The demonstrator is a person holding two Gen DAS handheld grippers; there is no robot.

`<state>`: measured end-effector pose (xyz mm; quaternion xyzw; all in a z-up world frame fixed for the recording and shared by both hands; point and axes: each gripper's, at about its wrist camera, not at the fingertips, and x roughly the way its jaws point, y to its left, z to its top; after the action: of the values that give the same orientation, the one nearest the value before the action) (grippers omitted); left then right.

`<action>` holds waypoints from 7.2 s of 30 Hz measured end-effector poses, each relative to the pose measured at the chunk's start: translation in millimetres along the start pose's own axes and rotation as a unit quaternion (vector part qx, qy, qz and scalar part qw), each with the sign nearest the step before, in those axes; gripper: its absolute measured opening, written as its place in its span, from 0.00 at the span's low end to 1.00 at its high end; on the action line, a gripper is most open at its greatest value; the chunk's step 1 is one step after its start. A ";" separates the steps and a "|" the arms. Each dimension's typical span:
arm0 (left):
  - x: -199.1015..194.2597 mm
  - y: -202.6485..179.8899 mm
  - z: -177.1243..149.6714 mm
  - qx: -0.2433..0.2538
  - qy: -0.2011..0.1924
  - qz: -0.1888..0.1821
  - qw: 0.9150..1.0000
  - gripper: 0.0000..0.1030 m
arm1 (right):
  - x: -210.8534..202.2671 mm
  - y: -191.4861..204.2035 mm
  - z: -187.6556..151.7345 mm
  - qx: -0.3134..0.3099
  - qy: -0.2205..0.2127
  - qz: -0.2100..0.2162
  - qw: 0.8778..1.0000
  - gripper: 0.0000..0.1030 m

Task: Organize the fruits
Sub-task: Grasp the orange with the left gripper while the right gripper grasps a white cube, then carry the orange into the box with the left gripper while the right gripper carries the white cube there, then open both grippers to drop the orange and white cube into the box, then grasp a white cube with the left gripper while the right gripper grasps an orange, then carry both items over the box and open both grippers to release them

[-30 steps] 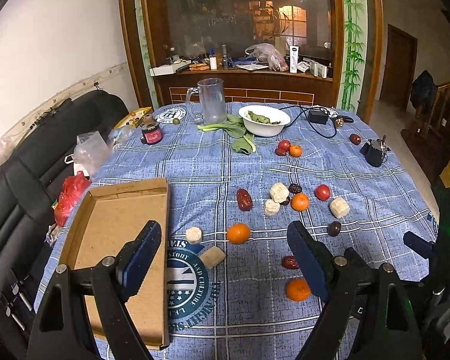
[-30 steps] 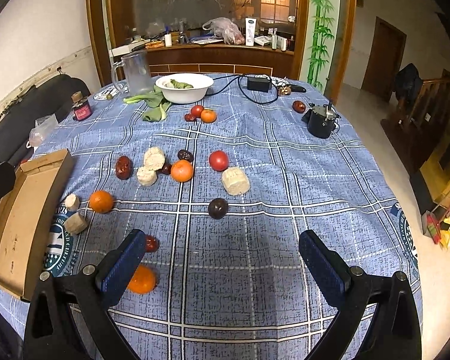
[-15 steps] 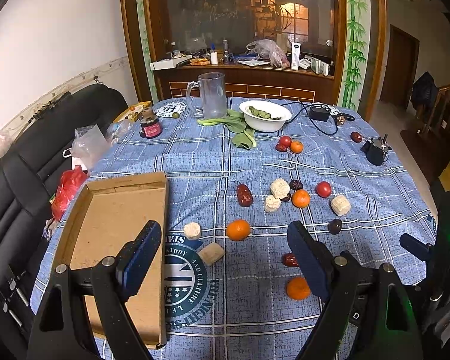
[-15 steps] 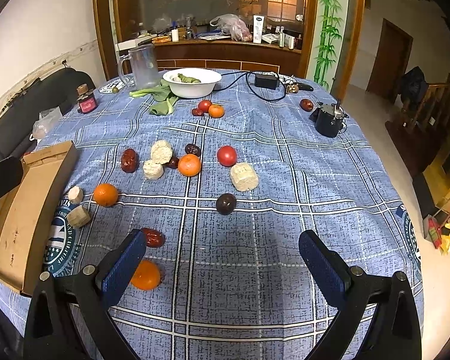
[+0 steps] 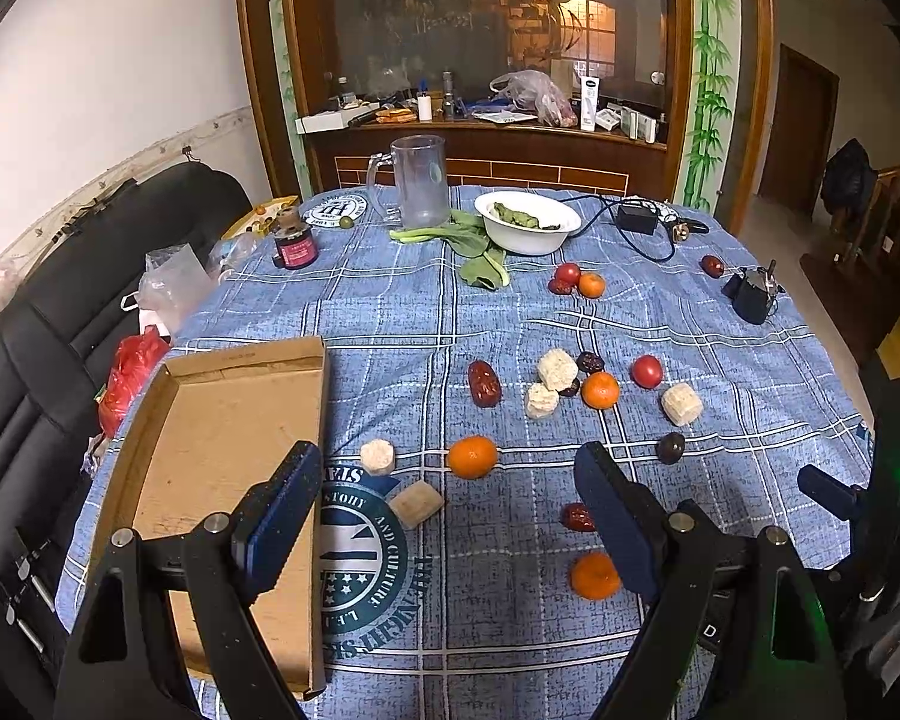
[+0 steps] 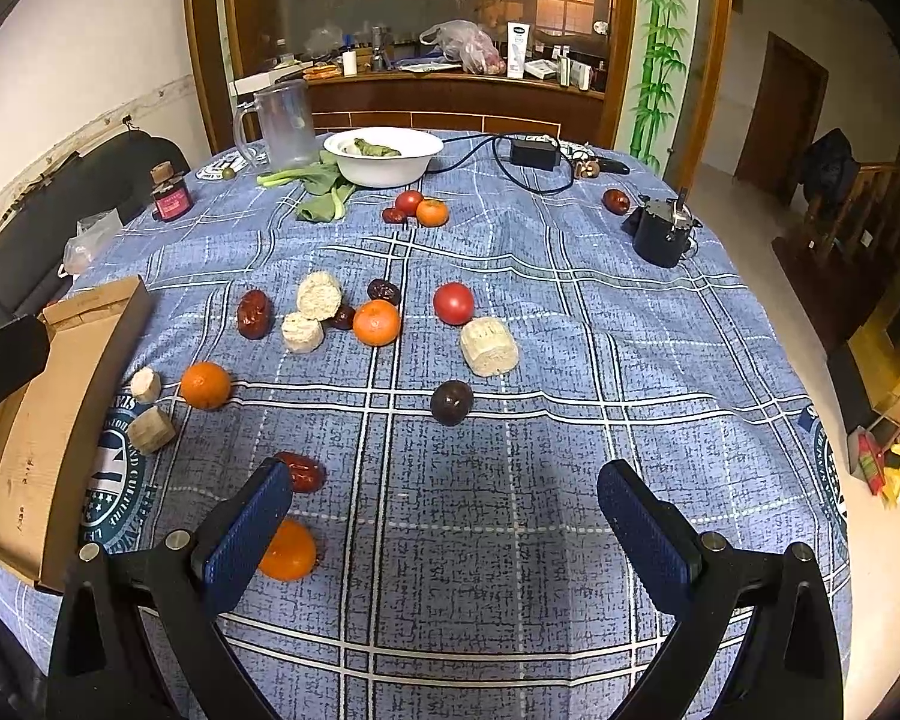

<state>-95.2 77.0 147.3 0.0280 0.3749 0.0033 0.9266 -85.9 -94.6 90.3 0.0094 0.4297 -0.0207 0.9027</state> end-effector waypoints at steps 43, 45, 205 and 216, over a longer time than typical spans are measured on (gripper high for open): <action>141.6 5.3 -1.8 0.017 0.159 -0.134 0.978 0.60 | 67.1 -55.5 45.7 0.056 0.037 0.043 0.997 0.93; 150.1 2.5 -4.5 0.019 0.170 -0.139 0.975 0.57 | 74.6 -56.4 55.3 0.058 0.039 0.049 0.996 0.86; 123.0 268.9 -30.9 -0.115 0.175 0.000 0.978 0.32 | 67.2 294.3 38.1 -0.197 0.126 0.278 0.932 0.36; 138.3 274.2 -38.6 -0.089 0.191 -0.002 0.978 0.32 | 97.7 325.4 28.1 -0.205 0.152 0.257 0.932 0.36</action>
<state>-18.5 356.4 38.5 -0.0562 0.5435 0.0400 0.8366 12.2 226.7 32.0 -0.0628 0.5394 0.3028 0.7832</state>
